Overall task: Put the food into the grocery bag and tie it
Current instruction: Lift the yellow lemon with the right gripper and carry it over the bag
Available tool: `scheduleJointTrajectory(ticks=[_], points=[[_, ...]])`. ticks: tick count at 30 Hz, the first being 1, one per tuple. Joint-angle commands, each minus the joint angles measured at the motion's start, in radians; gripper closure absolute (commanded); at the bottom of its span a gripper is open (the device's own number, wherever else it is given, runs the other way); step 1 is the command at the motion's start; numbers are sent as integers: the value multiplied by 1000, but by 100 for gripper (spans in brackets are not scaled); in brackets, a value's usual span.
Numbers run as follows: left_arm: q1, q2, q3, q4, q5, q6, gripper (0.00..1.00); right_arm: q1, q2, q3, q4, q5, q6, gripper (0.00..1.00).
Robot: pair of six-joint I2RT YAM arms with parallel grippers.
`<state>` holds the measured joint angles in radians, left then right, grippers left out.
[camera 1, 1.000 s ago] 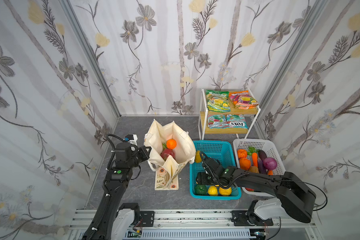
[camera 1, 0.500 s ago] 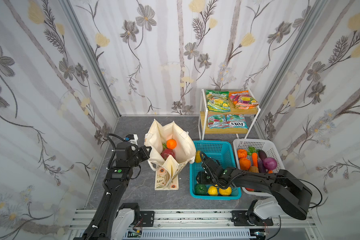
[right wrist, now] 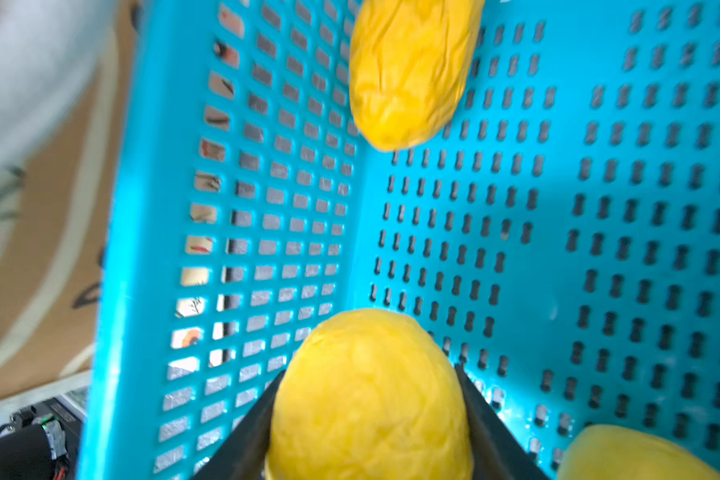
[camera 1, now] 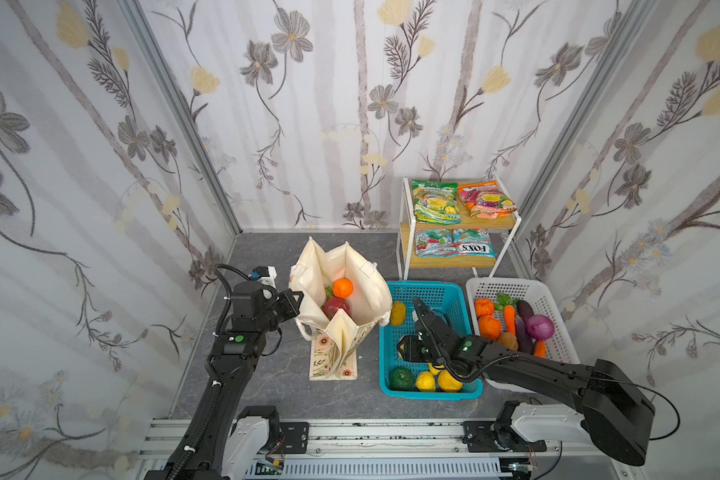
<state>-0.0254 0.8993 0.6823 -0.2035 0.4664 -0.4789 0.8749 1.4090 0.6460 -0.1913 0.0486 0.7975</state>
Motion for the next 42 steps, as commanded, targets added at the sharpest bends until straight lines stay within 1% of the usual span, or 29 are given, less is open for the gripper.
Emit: scheduleJointTrajectory(ticks=[1,4,10,13,17,20,25,28,30,33,37,40,42], points=[[-1,6,5,-2,-12,-6,100,-15,-33,37,-20,63,-52,43],[-1,16,7,-4,-12,-7,100,-41,-71,84,-50,95,-94,43],[-1,33,28,-3,14,7,100,-47,-132,213,-138,229,-148,43],[-1,39,34,-2,32,32,100,-47,-170,249,-136,282,-171,43],[-1,53,40,-3,39,57,100,-41,-198,308,-91,335,-245,43],[-1,70,47,-4,70,71,100,-6,-162,374,-58,366,-297,43],[-1,91,43,-2,75,80,100,113,20,561,-56,433,-393,42],[-1,91,46,-3,81,76,100,167,128,644,-19,413,-450,42],[-1,80,43,-2,73,71,100,185,196,698,-12,389,-464,42],[-1,66,38,-4,54,83,100,188,305,773,-15,332,-459,42],[-1,59,48,-4,50,67,100,188,444,897,-82,276,-463,41],[-1,61,58,-3,61,60,100,185,492,919,-91,230,-457,41],[-1,59,57,-2,55,55,100,176,498,908,-86,163,-444,41]])
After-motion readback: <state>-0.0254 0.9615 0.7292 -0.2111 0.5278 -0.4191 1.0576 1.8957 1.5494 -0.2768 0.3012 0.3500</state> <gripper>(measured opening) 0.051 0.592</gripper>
